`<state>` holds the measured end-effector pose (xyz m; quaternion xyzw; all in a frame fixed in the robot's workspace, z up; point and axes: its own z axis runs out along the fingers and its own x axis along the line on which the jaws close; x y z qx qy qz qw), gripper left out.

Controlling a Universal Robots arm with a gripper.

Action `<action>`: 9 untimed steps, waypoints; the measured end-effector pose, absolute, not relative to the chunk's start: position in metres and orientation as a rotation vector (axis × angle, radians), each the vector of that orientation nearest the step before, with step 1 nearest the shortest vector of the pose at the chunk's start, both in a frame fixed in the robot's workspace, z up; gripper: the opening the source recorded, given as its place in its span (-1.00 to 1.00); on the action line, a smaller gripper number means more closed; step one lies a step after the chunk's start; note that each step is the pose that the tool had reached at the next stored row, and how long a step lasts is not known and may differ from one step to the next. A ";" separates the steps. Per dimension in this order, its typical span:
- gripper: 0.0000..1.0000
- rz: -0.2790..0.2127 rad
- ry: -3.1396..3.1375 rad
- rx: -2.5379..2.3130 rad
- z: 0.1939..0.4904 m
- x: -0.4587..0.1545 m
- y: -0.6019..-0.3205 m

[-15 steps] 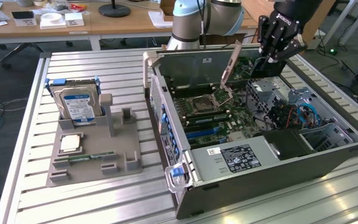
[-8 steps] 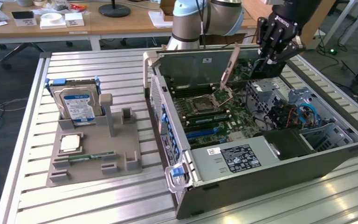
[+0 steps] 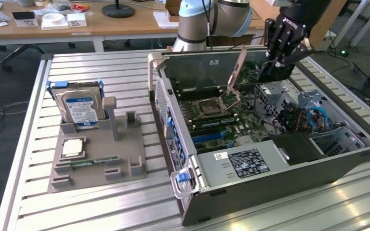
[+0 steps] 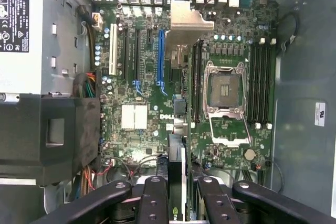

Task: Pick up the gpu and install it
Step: 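Insert the gpu into the slot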

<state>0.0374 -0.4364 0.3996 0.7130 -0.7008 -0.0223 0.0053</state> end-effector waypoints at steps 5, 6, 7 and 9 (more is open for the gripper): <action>-0.47 -0.066 -2.196 2.234 0.393 0.035 -0.436; -0.47 -0.065 -2.196 2.234 0.392 0.035 -0.436; -0.47 -0.064 -2.197 2.235 0.390 0.034 -0.436; -0.47 -0.063 -2.197 2.236 0.388 0.033 -0.436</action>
